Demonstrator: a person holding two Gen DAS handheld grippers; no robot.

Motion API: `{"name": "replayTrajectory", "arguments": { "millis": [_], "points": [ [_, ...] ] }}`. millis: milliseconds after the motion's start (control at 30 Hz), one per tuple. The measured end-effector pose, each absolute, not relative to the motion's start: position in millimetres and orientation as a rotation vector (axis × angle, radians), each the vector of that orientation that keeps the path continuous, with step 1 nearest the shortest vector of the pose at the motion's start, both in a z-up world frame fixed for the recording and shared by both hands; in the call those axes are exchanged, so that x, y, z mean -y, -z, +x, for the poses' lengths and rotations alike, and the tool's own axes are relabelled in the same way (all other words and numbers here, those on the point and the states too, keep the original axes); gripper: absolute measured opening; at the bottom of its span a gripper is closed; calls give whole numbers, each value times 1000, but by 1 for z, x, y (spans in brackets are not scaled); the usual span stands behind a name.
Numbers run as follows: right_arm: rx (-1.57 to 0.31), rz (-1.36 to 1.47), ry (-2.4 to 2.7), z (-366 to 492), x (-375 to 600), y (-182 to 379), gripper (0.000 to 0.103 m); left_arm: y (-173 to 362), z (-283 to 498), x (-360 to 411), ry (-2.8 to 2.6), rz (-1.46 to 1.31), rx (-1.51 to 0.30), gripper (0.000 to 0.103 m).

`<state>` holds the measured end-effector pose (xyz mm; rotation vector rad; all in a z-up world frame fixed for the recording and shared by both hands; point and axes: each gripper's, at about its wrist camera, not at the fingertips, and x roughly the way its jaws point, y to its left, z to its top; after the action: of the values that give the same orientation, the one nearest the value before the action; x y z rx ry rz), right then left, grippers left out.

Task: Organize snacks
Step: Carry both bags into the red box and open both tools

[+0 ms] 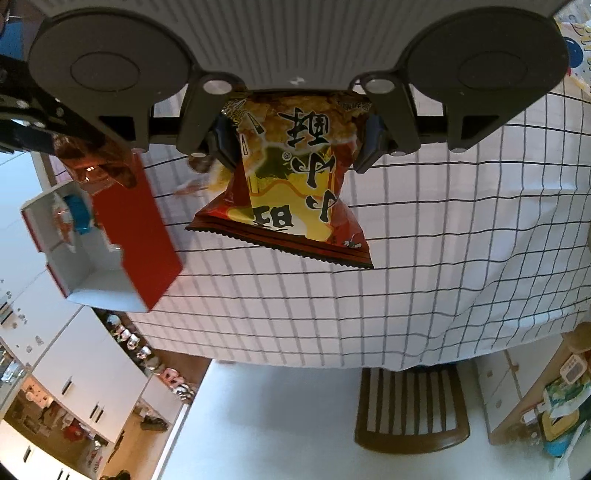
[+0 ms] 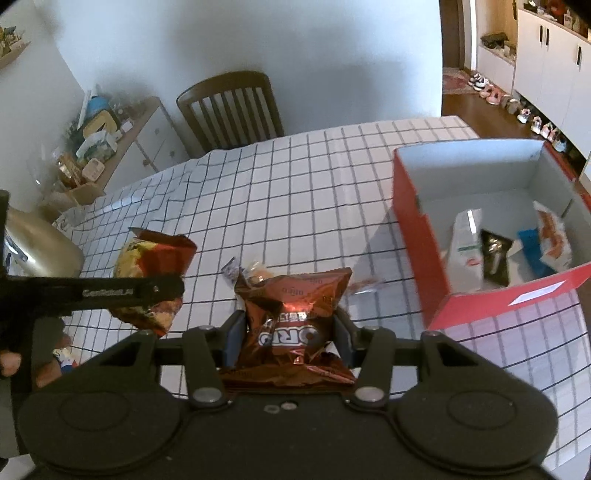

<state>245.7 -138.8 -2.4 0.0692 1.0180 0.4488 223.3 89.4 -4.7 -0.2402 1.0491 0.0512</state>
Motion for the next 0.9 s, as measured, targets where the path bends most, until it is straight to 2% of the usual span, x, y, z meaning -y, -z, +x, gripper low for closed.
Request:
{"name": "replayTrajectory", "arguments": {
  "millis": [367,900],
  "points": [
    [-974,84,-414,265,203,-12,49,-19,237,-15,31,-223,-1041,65],
    [-949,113,-317,326,320,-6,49,-15,289,117,97,-197,-1053,65]
  ]
}}
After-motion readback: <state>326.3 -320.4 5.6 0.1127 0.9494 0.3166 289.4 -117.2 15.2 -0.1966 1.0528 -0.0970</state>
